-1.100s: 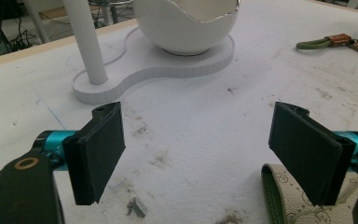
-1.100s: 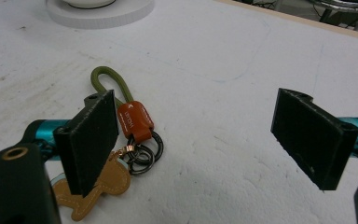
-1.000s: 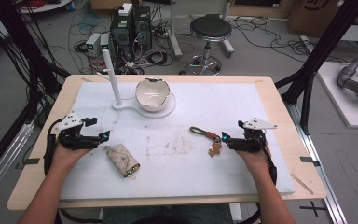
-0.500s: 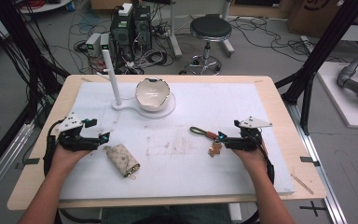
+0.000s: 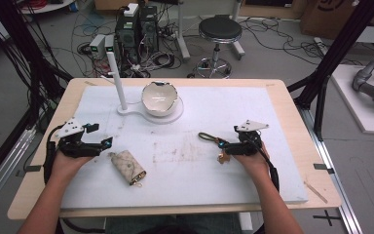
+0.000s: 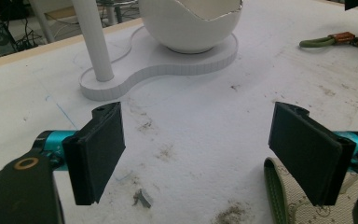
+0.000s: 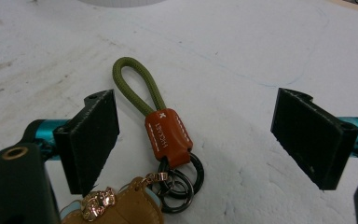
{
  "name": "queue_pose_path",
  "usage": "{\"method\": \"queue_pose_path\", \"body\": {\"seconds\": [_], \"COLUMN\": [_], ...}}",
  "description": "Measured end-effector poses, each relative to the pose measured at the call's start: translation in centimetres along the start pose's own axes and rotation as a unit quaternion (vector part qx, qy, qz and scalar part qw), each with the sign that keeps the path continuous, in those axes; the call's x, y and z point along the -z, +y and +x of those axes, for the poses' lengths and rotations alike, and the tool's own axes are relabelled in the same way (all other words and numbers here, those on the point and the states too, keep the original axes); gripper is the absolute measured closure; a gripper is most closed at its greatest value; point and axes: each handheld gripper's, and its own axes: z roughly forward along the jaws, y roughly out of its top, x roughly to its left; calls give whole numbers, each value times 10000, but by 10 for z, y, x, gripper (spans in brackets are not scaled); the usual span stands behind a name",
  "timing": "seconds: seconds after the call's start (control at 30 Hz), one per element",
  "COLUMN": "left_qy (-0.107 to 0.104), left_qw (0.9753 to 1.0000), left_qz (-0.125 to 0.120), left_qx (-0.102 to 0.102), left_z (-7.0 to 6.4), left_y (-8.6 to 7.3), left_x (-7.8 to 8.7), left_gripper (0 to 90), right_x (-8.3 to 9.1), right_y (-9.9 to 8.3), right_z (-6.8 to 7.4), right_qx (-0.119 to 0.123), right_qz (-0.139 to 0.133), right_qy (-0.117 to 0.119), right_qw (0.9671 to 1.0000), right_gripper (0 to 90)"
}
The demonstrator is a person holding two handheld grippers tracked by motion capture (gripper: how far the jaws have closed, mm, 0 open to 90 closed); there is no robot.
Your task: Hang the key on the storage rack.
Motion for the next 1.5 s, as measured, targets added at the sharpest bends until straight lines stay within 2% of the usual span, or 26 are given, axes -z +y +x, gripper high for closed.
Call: {"method": "queue_pose_path", "body": {"seconds": [0.17, 0.37, 0.47, 0.5, 0.77, 0.87, 0.9, 0.97, 1.03, 1.33, 1.5], "left_qy": [3, 2, 3, 3, 1, 2, 2, 5, 14, 32, 35], "left_qw": [10000, 10000, 10000, 10000, 10000, 9999, 9999, 9999, 9999, 9999, 9999], "left_qz": [27, 55, 64, 66, 77, 100, 100, 120, 116, 94, 79], "left_qx": [5, 27, 33, 42, 49, 52, 52, 39, 51, 62, 65], "left_z": [0, -1, 0, -1, -1, -1, -1, -1, -1, 0, 0], "left_y": [0, -1, -2, -2, -2, -3, -3, -3, -3, -3, 0], "left_x": [0, -2, -2, -2, -2, -3, -3, -3, -3, -2, -4], "left_gripper": [182, 182, 182, 182, 182, 182, 182, 182, 182, 182, 182], "right_x": [-5, -15, -17, -19, -25, -23, -23, -21, -21, -18, -14], "right_y": [-1, -4, -4, -3, 0, 0, 0, 1, 1, 2, 1], "right_z": [-2, -5, -6, -5, 0, 0, 0, 2, 3, 7, 1], "right_qx": [-52, -158, -150, -148, 155, 167, 167, 205, 298, 565, 432], "right_qz": [112, 434, 485, 576, 881, 880, 880, 893, 887, 909, 758], "right_qy": [34, 113, 134, 180, 299, 356, 356, 384, 404, 324, 362], "right_qw": [9999, 9989, 9986, 9981, 9955, 9953, 9953, 9951, 9948, 9937, 9955], "right_gripper": [151, 152, 155, 164, 343, 499, 499, 636, 689, 720, 722]}}
